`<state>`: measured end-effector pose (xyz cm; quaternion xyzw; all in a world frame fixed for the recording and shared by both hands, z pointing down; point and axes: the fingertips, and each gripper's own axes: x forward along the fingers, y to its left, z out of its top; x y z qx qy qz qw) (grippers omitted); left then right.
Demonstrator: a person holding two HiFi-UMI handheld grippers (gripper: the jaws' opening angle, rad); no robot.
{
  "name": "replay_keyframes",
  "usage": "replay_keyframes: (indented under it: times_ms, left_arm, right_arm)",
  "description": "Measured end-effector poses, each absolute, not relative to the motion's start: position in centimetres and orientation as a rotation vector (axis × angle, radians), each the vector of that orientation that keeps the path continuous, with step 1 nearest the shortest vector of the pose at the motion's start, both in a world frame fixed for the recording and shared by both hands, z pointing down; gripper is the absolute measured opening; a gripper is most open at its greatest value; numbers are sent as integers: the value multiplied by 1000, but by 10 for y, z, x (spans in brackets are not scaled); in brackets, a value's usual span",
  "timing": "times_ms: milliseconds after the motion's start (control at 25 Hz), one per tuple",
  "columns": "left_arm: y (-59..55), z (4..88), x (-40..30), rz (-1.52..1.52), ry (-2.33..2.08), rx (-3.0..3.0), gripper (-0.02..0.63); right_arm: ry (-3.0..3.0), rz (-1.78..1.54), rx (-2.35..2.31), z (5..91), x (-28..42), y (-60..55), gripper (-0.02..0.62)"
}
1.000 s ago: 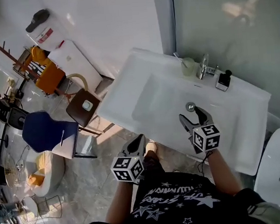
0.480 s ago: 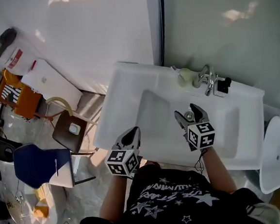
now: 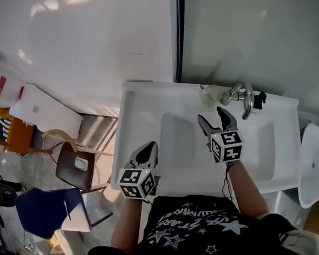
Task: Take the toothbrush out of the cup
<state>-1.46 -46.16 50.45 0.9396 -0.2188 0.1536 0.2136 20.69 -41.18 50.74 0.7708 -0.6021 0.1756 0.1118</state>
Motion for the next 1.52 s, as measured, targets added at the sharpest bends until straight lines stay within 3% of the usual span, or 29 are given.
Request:
replay_keyframes:
  times_ms: [320,440,880,1000,1520]
  left_arm:
    - [-502,519,5,438,-546,2596,15]
    - [-517,527,8,441,-545,2573,15]
    - [-532,553,14,457,-526,2499,15]
    - [-531,559,12,468,-525,2488,15]
    - [-534,550,5,455,-569,2502,15]
  right_arm:
    - [-1574,379,2201,508,237,-465,304]
    - [-1470,338,2162,509,245,-475,242]
    - [-1313,372,2104,533,263,-493,131]
    - [-1268,374,2096,536,266,-493,68]
    - [-1239,310,2094,520,273,-486,31]
